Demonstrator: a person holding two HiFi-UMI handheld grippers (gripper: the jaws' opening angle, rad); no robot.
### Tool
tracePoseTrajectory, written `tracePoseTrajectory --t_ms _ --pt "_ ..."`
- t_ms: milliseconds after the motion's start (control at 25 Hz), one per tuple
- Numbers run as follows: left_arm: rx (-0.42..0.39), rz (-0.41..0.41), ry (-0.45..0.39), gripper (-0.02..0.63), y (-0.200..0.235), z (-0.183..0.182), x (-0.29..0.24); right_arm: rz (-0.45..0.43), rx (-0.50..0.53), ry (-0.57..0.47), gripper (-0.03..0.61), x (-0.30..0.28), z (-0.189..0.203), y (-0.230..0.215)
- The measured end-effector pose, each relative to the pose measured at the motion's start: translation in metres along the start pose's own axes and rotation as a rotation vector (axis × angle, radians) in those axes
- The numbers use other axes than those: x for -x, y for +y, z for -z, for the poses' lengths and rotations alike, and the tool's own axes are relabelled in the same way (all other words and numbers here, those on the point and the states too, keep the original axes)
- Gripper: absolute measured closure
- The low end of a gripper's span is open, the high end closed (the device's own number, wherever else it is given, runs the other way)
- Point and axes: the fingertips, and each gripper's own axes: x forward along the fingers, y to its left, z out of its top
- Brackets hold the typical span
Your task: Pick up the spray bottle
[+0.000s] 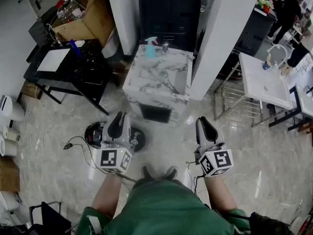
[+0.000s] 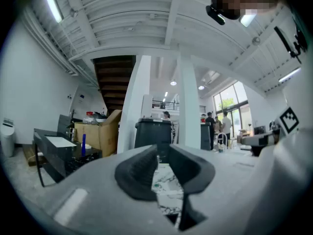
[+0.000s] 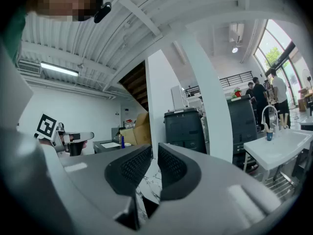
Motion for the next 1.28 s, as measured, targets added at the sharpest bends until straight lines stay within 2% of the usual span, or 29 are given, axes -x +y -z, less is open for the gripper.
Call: tracePoseTrajectory --t_ms 360,520,720,960,1120,1280 --pt "-0.002 0.014 -0.004 0.54 0.001 -0.005 -0.002 0.013 -0.01 0.002 0.534 -0.001 -0.001 0.003" --pt "0.008 0.017 -0.033 0.54 -0.009 -0.01 -0.007 0.023 -0.03 -0.029 0.535 0.005 -0.005 -0.011" --pt "-0.002 0.003 -0.06 0.517 -0.032 -0.014 -0.018 0.008 0.003 -0.034 0.534 0.015 -0.014 -0.039" --pt "-0.001 -0.005 -0.029 0.453 -0.052 -0.006 -0.038 -0.035 -0.01 -0.02 0.534 0.014 -0.01 -0.062" --pt "-0.039 -0.019 -0.007 0.451 -0.051 0.003 -0.062 -0.067 -0.001 -0.025 0.534 -0.003 -0.008 -0.075" --pt "-0.035 -0.017 0.012 0.451 -0.039 0.014 -0.099 -0.053 -0.01 -0.019 0.534 -0.032 -0.007 -0.093"
